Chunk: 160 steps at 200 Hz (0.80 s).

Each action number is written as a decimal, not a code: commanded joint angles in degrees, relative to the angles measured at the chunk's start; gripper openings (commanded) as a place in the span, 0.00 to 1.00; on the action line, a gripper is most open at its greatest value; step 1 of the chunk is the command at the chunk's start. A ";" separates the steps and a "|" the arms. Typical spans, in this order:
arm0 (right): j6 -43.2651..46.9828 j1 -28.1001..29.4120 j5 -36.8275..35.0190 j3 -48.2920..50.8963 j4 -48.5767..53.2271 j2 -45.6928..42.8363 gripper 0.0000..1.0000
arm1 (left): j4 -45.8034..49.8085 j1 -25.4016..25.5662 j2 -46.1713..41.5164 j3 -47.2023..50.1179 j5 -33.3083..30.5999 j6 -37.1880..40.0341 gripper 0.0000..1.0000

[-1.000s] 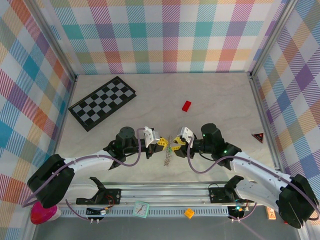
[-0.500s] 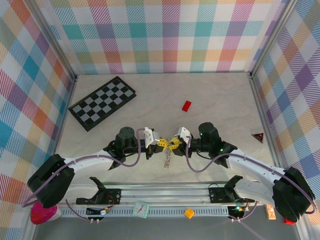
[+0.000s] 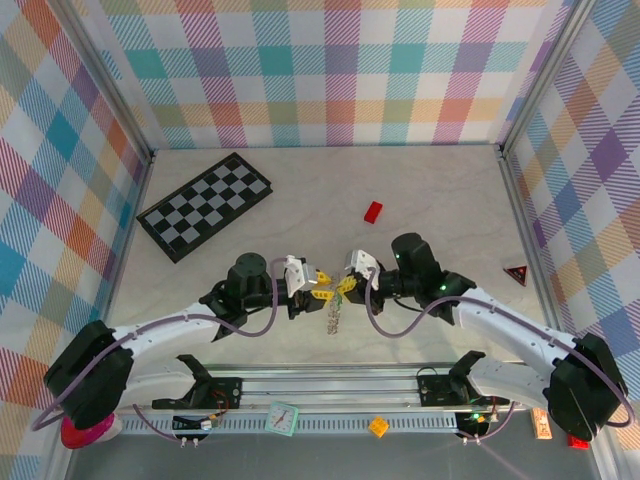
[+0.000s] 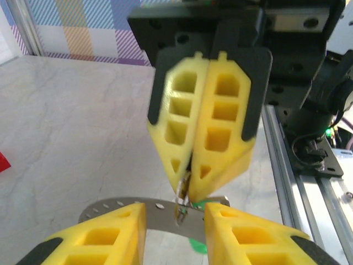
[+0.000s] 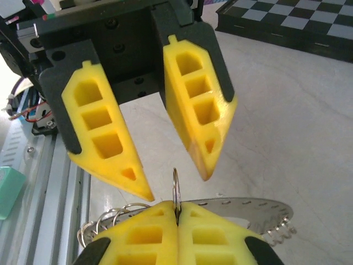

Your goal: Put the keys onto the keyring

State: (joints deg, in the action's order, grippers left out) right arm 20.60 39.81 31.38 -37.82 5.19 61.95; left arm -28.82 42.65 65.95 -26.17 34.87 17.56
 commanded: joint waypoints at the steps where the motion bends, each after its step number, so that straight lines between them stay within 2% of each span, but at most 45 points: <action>1: 7.58 1.01 -2.32 -4.95 11.84 1.26 0.00 | 12.60 0.41 -1.29 -4.23 0.52 6.52 0.30; 43: 12.86 4.24 -7.06 -10.81 21.07 3.51 0.00 | 11.42 0.40 -0.11 -5.18 1.88 6.92 0.24; 105: 14.89 6.55 -7.03 -15.07 21.82 6.44 0.00 | 13.73 0.37 1.69 -7.35 4.06 8.08 0.19; 148: 15.03 7.48 -6.70 -17.26 22.96 7.45 0.00 | 15.88 0.41 1.57 -7.80 3.97 9.53 0.00; 160: 14.20 7.47 -6.62 -16.08 21.66 6.02 0.09 | 15.86 0.35 1.30 -7.51 3.89 9.63 0.00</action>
State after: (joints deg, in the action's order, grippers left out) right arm 34.13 46.44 21.78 -52.53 28.47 69.82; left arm -13.80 42.68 67.18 -32.03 38.00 25.54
